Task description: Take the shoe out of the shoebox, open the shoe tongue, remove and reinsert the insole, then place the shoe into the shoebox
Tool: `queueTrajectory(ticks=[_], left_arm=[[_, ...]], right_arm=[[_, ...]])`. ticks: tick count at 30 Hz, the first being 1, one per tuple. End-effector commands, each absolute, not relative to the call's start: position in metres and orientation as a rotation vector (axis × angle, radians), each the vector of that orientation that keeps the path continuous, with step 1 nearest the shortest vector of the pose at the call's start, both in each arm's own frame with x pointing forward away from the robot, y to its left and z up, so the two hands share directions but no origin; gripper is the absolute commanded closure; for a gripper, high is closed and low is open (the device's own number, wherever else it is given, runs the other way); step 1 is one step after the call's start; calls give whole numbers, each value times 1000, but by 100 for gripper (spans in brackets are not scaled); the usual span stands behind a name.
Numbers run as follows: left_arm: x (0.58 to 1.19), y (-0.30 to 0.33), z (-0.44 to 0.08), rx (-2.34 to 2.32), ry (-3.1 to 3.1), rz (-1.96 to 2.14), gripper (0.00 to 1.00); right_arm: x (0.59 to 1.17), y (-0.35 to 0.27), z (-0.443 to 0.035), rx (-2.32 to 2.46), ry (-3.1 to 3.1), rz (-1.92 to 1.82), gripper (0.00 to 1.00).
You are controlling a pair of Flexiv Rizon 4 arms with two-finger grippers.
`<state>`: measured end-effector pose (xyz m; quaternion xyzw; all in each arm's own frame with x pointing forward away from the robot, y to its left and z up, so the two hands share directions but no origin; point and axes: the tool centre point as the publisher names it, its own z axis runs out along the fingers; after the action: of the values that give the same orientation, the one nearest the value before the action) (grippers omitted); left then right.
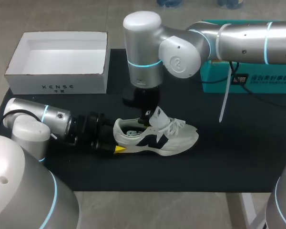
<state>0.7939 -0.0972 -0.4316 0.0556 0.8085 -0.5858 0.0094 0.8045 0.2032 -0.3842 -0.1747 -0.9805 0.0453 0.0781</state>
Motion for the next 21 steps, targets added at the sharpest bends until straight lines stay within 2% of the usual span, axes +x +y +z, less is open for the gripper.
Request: queueTrajectory(ticks=[1,6,15,21], left_arm=[[793,-97,-433,173,2526,-1827,100],[793,-97,-433,173,2526,-1827,100],[793,-97,-433,173,2526,-1827,100],[793,-97,-433,173,2526,-1827,100]], right_arm=[[808,205,-387,-516,-2932,143,83],[811,207,-385,-505,-2936,149,67],[811,208,-386,-498,-2938,157,62],[807,216,-414,-500,-2920,125,56]])
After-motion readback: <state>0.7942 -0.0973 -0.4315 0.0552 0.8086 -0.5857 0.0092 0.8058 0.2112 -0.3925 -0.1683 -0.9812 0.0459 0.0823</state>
